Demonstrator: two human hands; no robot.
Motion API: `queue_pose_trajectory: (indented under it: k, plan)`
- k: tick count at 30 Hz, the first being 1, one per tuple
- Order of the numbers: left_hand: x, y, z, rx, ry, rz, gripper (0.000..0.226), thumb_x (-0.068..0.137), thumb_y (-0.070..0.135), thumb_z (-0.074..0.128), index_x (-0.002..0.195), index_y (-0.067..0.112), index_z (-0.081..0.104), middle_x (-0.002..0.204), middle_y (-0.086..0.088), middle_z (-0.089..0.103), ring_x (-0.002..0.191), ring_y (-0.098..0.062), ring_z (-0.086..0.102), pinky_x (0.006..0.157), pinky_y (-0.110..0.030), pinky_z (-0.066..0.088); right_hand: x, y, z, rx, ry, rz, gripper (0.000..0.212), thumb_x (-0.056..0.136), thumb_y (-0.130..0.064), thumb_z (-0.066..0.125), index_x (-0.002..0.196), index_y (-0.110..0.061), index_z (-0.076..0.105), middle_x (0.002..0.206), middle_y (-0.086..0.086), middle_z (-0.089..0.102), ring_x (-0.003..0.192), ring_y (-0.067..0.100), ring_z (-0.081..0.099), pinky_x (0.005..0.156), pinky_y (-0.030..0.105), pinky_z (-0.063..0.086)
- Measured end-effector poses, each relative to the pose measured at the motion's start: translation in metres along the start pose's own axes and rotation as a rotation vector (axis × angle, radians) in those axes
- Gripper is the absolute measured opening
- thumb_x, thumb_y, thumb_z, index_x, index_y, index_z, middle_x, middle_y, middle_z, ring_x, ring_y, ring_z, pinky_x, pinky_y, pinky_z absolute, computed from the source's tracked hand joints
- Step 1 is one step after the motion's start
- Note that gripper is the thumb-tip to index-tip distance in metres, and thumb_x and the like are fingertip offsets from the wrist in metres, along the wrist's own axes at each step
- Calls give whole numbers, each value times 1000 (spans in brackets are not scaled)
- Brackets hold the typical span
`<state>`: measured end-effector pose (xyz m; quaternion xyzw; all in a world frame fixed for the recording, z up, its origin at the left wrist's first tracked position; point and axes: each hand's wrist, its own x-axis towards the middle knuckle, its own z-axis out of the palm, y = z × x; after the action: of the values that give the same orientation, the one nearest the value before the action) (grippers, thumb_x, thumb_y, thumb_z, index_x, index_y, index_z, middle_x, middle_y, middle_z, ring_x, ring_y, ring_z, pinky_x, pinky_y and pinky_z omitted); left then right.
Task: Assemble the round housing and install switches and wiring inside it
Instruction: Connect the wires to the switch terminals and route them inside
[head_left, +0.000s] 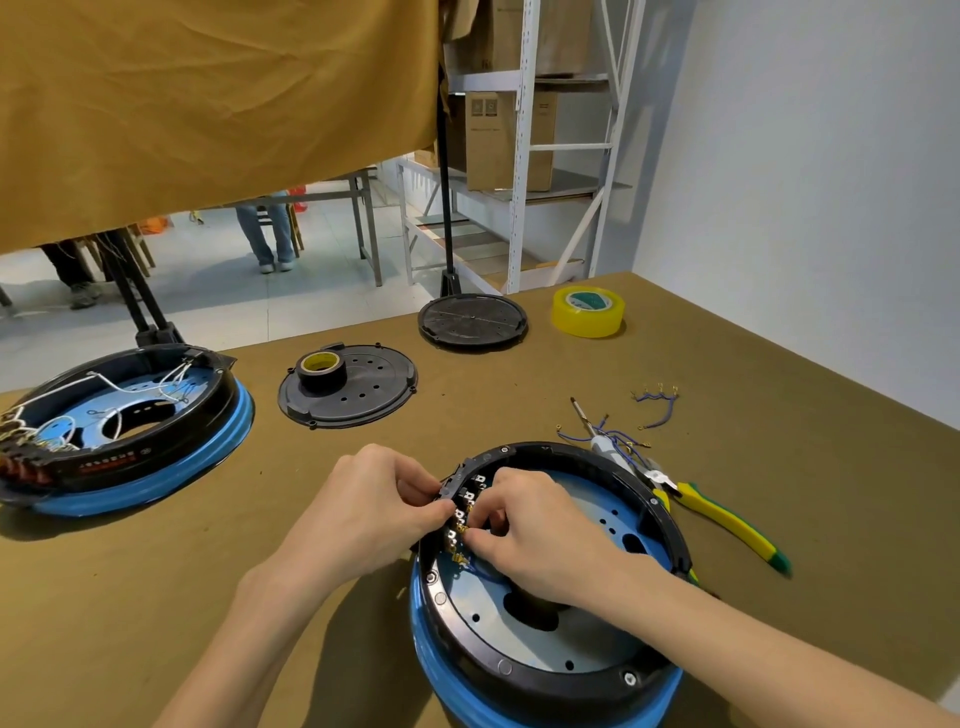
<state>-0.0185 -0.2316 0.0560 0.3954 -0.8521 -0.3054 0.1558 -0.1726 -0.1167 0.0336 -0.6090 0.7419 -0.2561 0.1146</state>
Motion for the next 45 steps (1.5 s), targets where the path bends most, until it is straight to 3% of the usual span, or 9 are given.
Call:
queue_pose_trajectory:
  k: [5, 9, 16, 30, 33, 39, 43, 45]
  plan:
    - [-3, 2, -4, 6, 2, 12, 10, 83, 41, 84, 81, 36, 75, 68, 19, 73, 70, 16, 65, 50, -4, 45, -1, -7, 3, -68, 19, -9, 18, 93, -33, 63, 89, -20, 75, 82, -9, 51, 82, 15, 53, 72, 37, 47]
    - [-4, 3, -7, 17, -1, 14, 10, 83, 39, 84, 86, 30, 80, 68, 25, 72, 68, 13, 67, 52, -6, 47, -1, -10, 5, -140, 32, -6, 20, 95, -32, 60, 90, -18, 74, 90, 1, 62, 90, 25, 58, 76, 41, 49]
    - [-4, 6, -7, 78, 8, 30, 21, 84, 42, 83, 101, 31, 78, 73, 18, 75, 71, 14, 67, 56, -11, 53, 0, -11, 6, -149, 28, -4, 20, 94, -25, 61, 87, -12, 74, 89, 8, 66, 85, 29, 59, 78, 44, 48]
    - [-4, 4, -3, 32, 41, 20, 14, 82, 36, 86, 91, 28, 80, 68, 17, 74, 67, 13, 67, 52, -7, 50, -2, -19, 11, -238, 65, 37, 24, 98, -28, 55, 82, -14, 67, 83, 3, 68, 84, 30, 58, 90, 40, 41]
    - [-4, 3, -2, 27, 43, 24, 12, 82, 36, 86, 90, 28, 81, 68, 17, 74, 67, 13, 68, 51, -6, 49, -1, -23, 12, -252, 70, 45, 25, 99, -27, 55, 78, -16, 60, 81, 3, 63, 78, 30, 51, 86, 39, 39]
    - [-1, 0, -7, -17, -1, 8, 15, 77, 43, 88, 80, 37, 75, 68, 23, 73, 69, 13, 68, 50, -6, 49, 1, -15, 7, -27, 1, 114, 21, 85, -24, 62, 76, -10, 73, 69, 8, 68, 71, 26, 63, 64, 39, 52]
    - [0, -3, -9, -49, -29, -1, 16, 76, 46, 87, 81, 36, 75, 72, 28, 73, 70, 13, 68, 52, -5, 48, 4, -6, 8, 51, -8, 105, 23, 84, -22, 63, 69, -7, 71, 64, 13, 64, 63, 24, 57, 57, 40, 46]
    - [1, -4, -9, -56, -41, -6, 15, 77, 46, 86, 83, 35, 77, 73, 29, 72, 71, 13, 68, 52, -5, 48, 5, -3, 6, 85, -16, 98, 19, 85, -20, 65, 71, -12, 76, 64, 7, 66, 64, 20, 58, 55, 32, 44]
